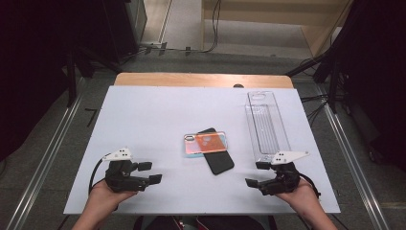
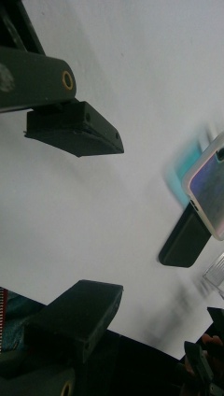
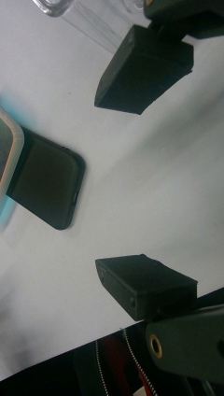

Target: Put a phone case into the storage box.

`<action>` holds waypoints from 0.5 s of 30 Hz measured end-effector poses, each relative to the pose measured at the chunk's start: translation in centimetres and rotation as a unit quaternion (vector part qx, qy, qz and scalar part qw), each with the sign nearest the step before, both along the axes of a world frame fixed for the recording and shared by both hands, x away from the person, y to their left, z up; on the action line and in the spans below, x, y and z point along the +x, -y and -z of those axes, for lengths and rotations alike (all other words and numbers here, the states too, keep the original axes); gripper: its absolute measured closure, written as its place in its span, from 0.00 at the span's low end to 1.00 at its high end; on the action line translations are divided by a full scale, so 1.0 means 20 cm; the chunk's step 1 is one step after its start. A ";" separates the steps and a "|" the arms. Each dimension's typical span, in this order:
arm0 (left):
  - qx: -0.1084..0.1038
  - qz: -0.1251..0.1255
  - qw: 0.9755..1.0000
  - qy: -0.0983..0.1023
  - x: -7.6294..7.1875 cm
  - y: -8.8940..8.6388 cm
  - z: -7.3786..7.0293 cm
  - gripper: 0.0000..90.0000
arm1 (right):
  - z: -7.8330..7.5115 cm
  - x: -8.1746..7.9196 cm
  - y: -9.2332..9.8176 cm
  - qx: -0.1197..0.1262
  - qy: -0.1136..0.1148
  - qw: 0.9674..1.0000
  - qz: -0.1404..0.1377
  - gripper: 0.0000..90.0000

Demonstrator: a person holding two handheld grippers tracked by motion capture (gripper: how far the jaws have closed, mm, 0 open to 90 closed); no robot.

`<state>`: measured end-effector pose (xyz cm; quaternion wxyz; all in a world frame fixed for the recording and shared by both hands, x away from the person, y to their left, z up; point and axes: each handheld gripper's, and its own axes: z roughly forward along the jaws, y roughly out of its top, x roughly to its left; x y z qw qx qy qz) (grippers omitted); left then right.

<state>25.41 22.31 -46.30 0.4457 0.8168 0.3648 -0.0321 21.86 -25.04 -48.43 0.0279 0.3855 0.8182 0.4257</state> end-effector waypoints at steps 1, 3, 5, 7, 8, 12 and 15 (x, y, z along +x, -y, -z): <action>-0.001 0.001 1.000 0.000 0.00 0.00 0.00 0.30 | 0.00 0.00 0.00 -0.002 0.001 1.000 0.000 0.20; 0.001 0.002 1.000 0.000 0.00 0.00 0.00 0.31 | 0.00 0.00 0.00 -0.002 0.001 1.000 0.001 0.20; 0.001 0.002 1.000 0.000 0.00 0.01 0.00 0.31 | 0.00 0.00 0.00 -0.002 0.001 1.000 0.001 0.20; 0.004 0.001 1.000 0.001 0.00 0.01 0.00 0.31 | 0.00 0.00 0.00 -0.002 0.001 1.000 0.002 0.20; 0.005 0.001 1.000 0.002 0.00 0.01 0.00 0.33 | 0.00 0.00 0.00 -0.002 0.001 1.000 0.002 0.20; 0.009 0.000 1.000 0.008 0.01 0.02 -0.02 0.33 | 0.00 0.00 0.00 -0.004 0.000 1.000 0.003 0.20; 0.015 -0.003 1.000 0.007 0.03 0.03 -0.04 0.32 | 0.00 0.00 0.01 -0.004 0.000 1.000 0.003 0.20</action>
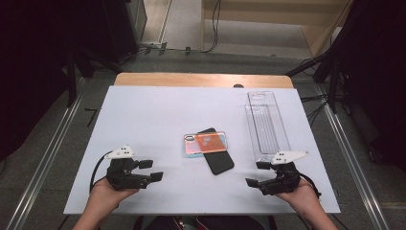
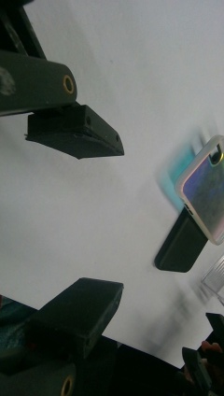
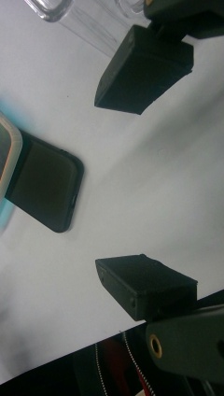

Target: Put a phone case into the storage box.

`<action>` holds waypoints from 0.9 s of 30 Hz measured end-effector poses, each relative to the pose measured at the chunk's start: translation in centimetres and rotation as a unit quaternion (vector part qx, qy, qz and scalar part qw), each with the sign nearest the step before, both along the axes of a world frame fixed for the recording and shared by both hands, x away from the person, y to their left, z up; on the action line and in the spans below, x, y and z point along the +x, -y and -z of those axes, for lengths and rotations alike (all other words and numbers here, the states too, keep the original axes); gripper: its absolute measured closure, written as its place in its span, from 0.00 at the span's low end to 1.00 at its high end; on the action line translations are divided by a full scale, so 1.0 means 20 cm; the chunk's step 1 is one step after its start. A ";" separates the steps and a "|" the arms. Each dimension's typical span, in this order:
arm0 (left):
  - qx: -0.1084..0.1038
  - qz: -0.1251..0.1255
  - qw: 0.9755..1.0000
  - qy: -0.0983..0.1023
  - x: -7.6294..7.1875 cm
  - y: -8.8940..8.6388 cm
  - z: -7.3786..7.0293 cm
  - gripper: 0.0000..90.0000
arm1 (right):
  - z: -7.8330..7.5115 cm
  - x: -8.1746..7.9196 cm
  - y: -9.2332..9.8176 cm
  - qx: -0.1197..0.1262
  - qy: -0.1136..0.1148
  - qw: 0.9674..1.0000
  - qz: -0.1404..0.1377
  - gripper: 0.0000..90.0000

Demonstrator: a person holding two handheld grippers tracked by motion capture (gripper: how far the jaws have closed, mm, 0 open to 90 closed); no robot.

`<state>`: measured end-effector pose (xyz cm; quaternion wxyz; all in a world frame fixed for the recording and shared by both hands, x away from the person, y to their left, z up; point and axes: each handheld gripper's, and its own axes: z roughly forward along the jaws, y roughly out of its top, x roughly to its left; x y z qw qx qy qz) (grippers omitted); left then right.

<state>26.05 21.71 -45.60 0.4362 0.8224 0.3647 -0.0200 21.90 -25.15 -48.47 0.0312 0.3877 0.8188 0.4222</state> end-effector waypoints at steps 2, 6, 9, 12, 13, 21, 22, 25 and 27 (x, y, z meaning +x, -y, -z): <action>0.000 -0.001 1.000 0.003 0.01 0.01 -0.01 0.32 | 0.00 0.00 0.00 0.000 0.000 1.000 0.000 0.20; 0.001 0.004 1.000 0.011 0.05 0.03 -0.04 0.32 | 0.00 0.00 0.00 0.001 0.000 1.000 0.001 0.20; -0.003 0.005 1.000 0.010 0.07 0.05 -0.06 0.32 | 0.00 0.00 0.00 -0.002 0.000 1.000 0.000 0.20; -0.001 0.011 1.000 0.012 0.10 0.08 -0.07 0.32 | 0.00 0.00 0.00 -0.002 0.000 1.000 0.000 0.20; -0.002 0.013 1.000 0.012 0.11 0.09 -0.07 0.32 | 0.00 0.00 0.00 -0.003 0.000 1.000 0.000 0.20; 0.011 0.021 1.000 0.008 0.17 0.17 -0.09 0.32 | 0.00 0.00 0.00 -0.003 0.000 1.000 0.000 0.20; 0.011 0.023 1.000 0.009 0.18 0.18 -0.10 0.32 | 0.00 0.00 0.00 -0.003 0.001 1.000 0.000 0.20; 0.011 0.023 1.000 0.006 0.20 0.21 -0.10 0.32 | 0.00 0.00 0.00 -0.003 0.001 1.000 0.000 0.20; 0.011 0.027 1.000 0.004 0.22 0.23 -0.10 0.32 | 0.00 0.00 0.00 -0.003 0.001 1.000 0.000 0.20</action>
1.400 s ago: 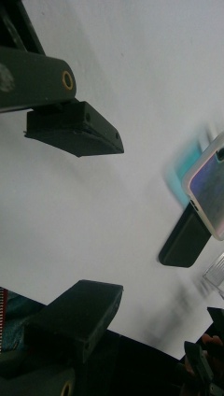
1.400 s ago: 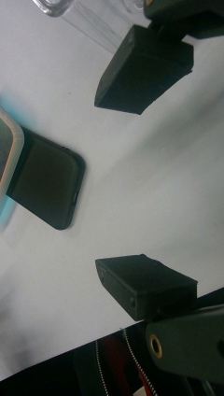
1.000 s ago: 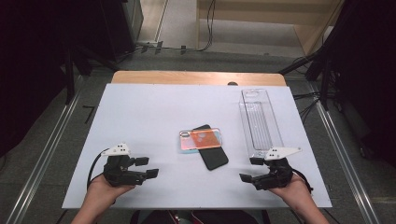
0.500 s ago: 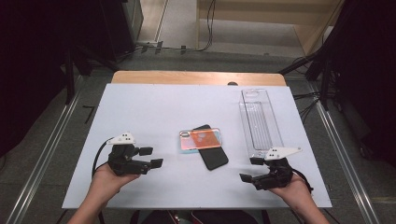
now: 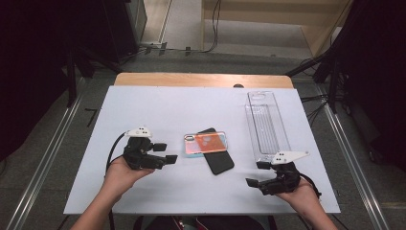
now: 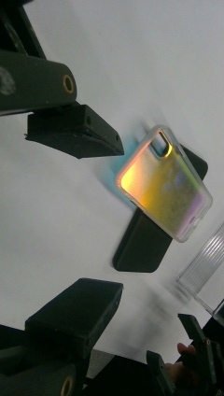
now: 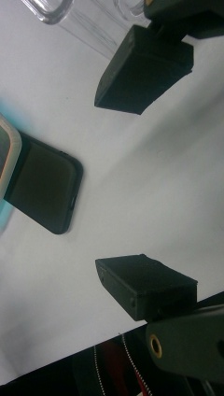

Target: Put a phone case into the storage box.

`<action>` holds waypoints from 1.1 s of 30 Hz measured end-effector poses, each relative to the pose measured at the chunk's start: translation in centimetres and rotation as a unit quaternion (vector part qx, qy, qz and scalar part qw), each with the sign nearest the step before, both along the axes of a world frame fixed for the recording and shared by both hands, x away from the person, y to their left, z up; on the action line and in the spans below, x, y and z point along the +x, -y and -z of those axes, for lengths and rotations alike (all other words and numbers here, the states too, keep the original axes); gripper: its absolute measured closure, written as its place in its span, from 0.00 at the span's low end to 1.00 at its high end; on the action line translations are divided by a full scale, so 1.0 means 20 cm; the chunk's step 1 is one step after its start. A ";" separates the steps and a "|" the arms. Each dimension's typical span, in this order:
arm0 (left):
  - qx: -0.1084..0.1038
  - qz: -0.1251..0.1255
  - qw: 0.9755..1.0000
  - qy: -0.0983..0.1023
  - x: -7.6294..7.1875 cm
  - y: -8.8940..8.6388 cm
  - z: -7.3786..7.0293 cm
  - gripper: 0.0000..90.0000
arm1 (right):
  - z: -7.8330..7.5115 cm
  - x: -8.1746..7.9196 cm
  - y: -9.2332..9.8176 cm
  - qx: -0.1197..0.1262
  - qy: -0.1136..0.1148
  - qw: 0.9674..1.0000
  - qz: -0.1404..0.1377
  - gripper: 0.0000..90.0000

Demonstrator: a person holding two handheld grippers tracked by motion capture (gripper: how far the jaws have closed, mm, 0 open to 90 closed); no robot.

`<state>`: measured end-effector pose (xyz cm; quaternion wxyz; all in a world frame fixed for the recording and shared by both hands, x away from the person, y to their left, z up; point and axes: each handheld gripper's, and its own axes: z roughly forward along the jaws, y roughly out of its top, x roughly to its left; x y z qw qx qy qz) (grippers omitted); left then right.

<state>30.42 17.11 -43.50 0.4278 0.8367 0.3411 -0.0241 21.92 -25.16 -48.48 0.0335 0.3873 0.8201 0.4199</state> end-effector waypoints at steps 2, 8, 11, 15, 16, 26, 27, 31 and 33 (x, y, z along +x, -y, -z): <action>0.004 0.003 1.000 0.000 0.01 0.02 0.00 0.32 | 0.00 0.00 0.00 0.000 0.000 1.000 0.000 0.20; 0.007 0.009 1.000 -0.001 0.05 0.09 0.00 0.32 | 0.00 0.00 0.00 0.001 0.001 1.000 0.000 0.20; 0.008 0.009 1.000 -0.003 0.07 0.12 0.00 0.32 | 0.00 0.00 0.00 0.002 0.001 1.000 0.000 0.20; 0.008 0.006 1.000 -0.010 0.10 0.15 0.00 0.34 | 0.00 0.00 0.00 0.002 0.001 1.000 0.000 0.20; 0.010 0.006 1.000 -0.010 0.11 0.16 0.00 0.36 | 0.00 0.00 0.00 0.002 0.002 1.000 -0.001 0.20; 0.028 -0.015 0.999 -0.028 0.18 0.25 0.06 0.80 | 0.00 0.00 0.00 0.002 0.002 1.000 -0.002 0.20; 0.037 -0.015 0.999 -0.028 0.19 0.25 0.07 0.89 | 0.00 0.00 0.00 0.002 0.003 1.000 -0.002 0.20; 0.044 -0.012 0.998 -0.037 0.21 0.29 0.11 1.00 | 0.00 0.00 0.00 0.002 0.003 1.000 -0.003 0.20; 0.041 -0.015 0.998 -0.038 0.22 0.30 0.14 1.00 | 0.00 0.00 0.00 0.002 0.003 1.000 -0.003 0.20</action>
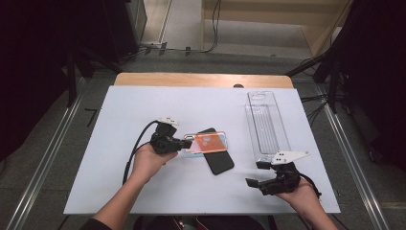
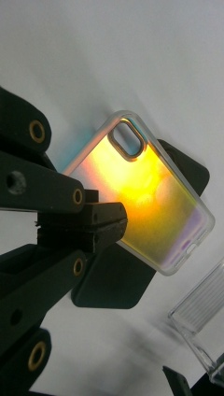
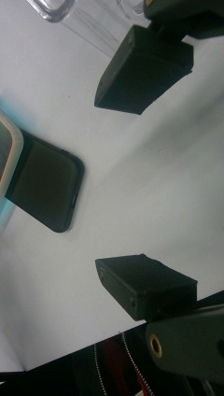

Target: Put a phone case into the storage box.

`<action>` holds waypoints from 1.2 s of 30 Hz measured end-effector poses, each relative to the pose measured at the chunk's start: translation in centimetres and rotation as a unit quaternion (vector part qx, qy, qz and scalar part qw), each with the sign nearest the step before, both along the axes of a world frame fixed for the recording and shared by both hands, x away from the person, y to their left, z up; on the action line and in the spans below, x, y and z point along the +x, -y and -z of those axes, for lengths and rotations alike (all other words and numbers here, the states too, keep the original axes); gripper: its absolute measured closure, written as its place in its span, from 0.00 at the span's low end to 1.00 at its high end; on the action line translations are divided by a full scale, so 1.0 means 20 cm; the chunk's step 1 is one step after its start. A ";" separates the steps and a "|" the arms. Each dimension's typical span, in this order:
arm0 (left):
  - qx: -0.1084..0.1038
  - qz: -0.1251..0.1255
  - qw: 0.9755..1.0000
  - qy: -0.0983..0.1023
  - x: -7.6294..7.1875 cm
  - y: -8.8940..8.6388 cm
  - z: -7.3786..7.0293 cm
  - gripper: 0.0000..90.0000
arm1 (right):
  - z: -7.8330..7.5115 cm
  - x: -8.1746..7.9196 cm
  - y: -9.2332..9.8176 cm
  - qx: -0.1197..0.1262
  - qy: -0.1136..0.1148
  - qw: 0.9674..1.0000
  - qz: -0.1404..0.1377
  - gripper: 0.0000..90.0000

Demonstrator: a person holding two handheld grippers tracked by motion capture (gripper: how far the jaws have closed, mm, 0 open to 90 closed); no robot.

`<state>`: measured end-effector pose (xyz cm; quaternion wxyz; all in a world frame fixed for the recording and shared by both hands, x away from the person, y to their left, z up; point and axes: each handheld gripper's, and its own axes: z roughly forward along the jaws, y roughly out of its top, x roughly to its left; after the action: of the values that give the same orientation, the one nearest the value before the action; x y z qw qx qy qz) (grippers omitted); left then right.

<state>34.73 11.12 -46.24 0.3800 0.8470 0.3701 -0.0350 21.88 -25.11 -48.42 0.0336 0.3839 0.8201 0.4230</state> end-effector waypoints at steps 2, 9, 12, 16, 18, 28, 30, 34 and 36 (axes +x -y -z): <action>0.004 -0.003 1.000 0.005 0.00 0.01 0.02 1.00 | 0.00 0.00 0.00 0.000 0.001 1.000 -0.001 0.20; 0.028 -0.005 0.999 0.022 0.00 0.03 0.07 1.00 | 0.00 0.00 0.00 0.000 0.000 1.000 -0.001 0.20; 0.028 -0.007 0.999 0.020 0.00 0.04 0.08 1.00 | 0.00 0.00 0.00 0.001 0.000 1.000 -0.002 0.20; 0.037 -0.006 0.999 0.012 0.00 0.04 0.11 1.00 | 0.00 0.00 0.00 0.000 -0.001 1.000 -0.002 0.20; 0.040 -0.003 0.999 0.010 0.00 0.04 0.12 1.00 | 0.00 0.00 0.00 0.000 -0.001 1.000 -0.002 0.20; 0.047 -0.012 0.999 -0.008 0.01 -0.01 0.16 1.00 | 0.00 0.00 0.01 0.001 -0.001 1.000 0.001 0.20; 0.048 -0.014 0.999 -0.008 0.01 -0.01 0.15 1.00 | 0.00 0.00 0.00 0.000 -0.003 1.000 0.001 0.20; 0.057 -0.014 0.998 -0.007 0.01 -0.02 0.15 1.00 | 0.00 0.00 0.01 0.001 -0.002 1.000 0.002 0.20; 0.059 -0.015 0.998 -0.007 0.01 -0.04 0.15 1.00 | 0.00 0.00 0.01 0.000 -0.002 1.000 0.002 0.20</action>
<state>35.01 11.88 -49.16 0.3271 0.8618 0.3874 -0.0136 21.84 -25.23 -48.41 0.0330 0.3865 0.8194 0.4220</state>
